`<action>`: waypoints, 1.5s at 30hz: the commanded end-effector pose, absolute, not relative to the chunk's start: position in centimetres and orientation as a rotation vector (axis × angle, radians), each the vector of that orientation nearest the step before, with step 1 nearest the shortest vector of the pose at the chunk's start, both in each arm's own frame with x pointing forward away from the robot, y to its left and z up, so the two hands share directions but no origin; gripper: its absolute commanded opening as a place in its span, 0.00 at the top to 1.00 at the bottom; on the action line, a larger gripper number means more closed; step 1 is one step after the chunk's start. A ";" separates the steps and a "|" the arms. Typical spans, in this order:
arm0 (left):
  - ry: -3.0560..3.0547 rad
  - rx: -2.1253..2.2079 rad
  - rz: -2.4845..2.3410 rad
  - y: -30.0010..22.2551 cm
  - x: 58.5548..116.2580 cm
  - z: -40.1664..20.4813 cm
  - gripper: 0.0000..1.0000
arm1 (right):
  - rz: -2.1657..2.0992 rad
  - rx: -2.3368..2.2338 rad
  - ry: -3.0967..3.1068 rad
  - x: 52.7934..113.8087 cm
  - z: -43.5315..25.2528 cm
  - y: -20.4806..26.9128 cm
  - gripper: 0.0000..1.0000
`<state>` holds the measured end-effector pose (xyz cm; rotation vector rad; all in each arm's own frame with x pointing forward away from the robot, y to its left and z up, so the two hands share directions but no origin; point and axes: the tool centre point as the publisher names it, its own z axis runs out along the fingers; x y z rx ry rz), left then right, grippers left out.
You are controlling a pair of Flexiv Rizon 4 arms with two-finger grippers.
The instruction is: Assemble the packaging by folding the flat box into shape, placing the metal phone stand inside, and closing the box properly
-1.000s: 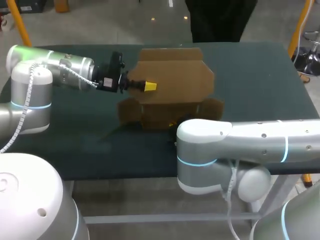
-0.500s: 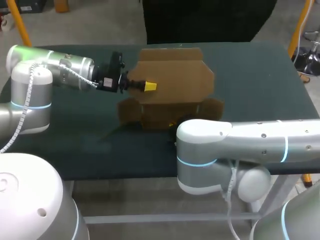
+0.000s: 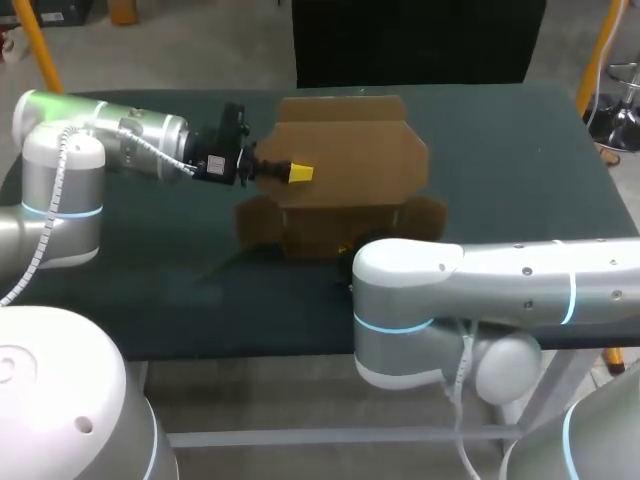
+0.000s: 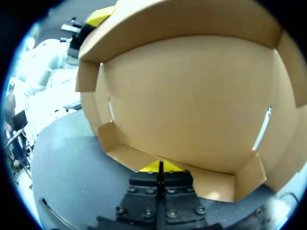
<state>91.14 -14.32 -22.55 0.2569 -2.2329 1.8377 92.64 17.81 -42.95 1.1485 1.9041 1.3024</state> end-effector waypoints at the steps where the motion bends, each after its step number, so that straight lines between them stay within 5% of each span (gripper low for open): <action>1: -2.220 0.235 1.845 -13.7 91.2 -22.9 1.00 | 1.296 1.151 1.895 92.5 -43.8 18.2 1.00; 45: -2.251 0.261 1.833 -14.4 91.0 -23.1 1.00 | 1.296 1.151 1.895 92.5 -43.8 18.2 1.00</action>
